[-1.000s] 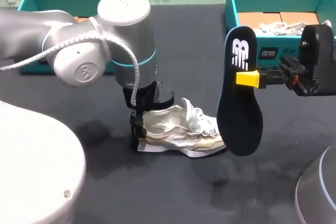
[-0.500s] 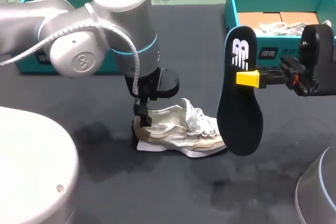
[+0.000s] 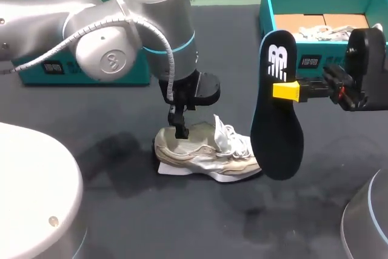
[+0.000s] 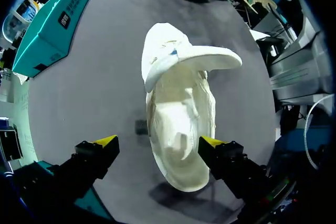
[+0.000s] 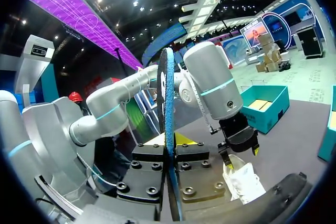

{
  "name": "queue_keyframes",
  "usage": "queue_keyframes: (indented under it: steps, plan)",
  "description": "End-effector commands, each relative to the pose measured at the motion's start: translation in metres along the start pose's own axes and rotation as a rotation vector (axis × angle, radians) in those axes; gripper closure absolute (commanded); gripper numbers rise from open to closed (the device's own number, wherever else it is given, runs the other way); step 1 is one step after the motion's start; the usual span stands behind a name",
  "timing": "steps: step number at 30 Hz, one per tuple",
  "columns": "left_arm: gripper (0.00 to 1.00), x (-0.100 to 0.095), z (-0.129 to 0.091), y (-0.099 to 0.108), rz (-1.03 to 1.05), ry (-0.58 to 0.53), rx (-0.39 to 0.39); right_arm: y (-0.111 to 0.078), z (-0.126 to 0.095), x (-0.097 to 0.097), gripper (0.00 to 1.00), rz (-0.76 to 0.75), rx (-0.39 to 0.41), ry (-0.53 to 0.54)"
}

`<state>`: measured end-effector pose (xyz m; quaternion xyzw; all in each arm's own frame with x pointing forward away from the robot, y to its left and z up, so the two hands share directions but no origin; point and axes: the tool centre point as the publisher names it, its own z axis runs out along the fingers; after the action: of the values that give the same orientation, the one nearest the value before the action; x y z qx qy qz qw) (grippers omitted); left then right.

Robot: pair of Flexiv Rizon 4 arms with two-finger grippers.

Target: Take the shoe out of the shoebox, open the shoe tongue, remove and reinsert the insole, then place the shoe into the shoebox

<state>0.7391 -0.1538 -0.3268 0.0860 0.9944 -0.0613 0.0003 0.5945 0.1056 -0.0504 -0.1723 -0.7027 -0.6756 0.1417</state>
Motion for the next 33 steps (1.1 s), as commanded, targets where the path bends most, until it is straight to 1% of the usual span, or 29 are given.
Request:
queue_keyframes:
  steps: [1, 9, 16, 17, 18, 19, 20, 21, 22, 25, 26, 28, 30, 33]
  plan:
    - [0.00, -0.008, 0.019, -0.011, -0.001, 0.005, -0.014, -0.005, -0.002, 0.009, 1.00, -0.001, -0.007, -0.129]
    - [0.00, -0.015, 0.044, -0.013, -0.004, -0.011, -0.020, -0.005, -0.002, 0.009, 1.00, -0.001, -0.007, -0.129]
    - [0.00, -0.014, 0.054, -0.012, -0.013, 0.003, -0.018, -0.005, -0.002, 0.009, 1.00, -0.001, -0.007, -0.129]
    - [0.13, -0.012, 0.055, -0.012, -0.013, 0.006, -0.018, -0.005, -0.002, 0.009, 1.00, -0.001, -0.007, -0.129]
    - [0.24, -0.012, 0.056, -0.012, -0.014, 0.008, -0.020, -0.005, -0.002, 0.009, 1.00, -0.001, -0.007, -0.129]
    - [0.46, -0.011, 0.057, -0.012, -0.015, 0.011, -0.021, -0.005, -0.002, 0.009, 1.00, -0.001, -0.007, -0.129]
    - [0.58, -0.011, 0.058, -0.012, -0.016, 0.014, -0.022, -0.005, -0.002, 0.009, 1.00, -0.001, -0.007, -0.129]
    - [0.65, -0.011, 0.059, -0.012, -0.017, 0.017, -0.023, -0.005, -0.002, 0.009, 1.00, -0.001, -0.007, -0.129]
    - [0.68, -0.011, 0.060, -0.012, -0.017, 0.020, -0.023, -0.005, -0.002, 0.009, 1.00, -0.001, -0.007, -0.129]
    - [0.71, -0.010, 0.062, -0.011, -0.017, 0.028, -0.026, -0.005, -0.002, 0.009, 1.00, -0.001, -0.007, -0.129]
    - [0.74, -0.010, 0.062, -0.011, -0.017, 0.030, -0.027, -0.005, -0.002, 0.009, 1.00, -0.001, -0.007, -0.129]
    - [0.85, -0.009, 0.063, -0.011, -0.016, 0.034, -0.028, -0.005, -0.002, 0.009, 1.00, -0.001, -0.007, -0.129]
    - [1.00, -0.009, 0.063, -0.011, -0.015, 0.037, -0.028, -0.005, -0.002, 0.009, 1.00, -0.001, -0.007, -0.129]
    - [1.00, -0.009, 0.063, -0.012, -0.012, 0.041, -0.029, -0.005, -0.002, 0.009, 1.00, -0.001, -0.007, -0.129]
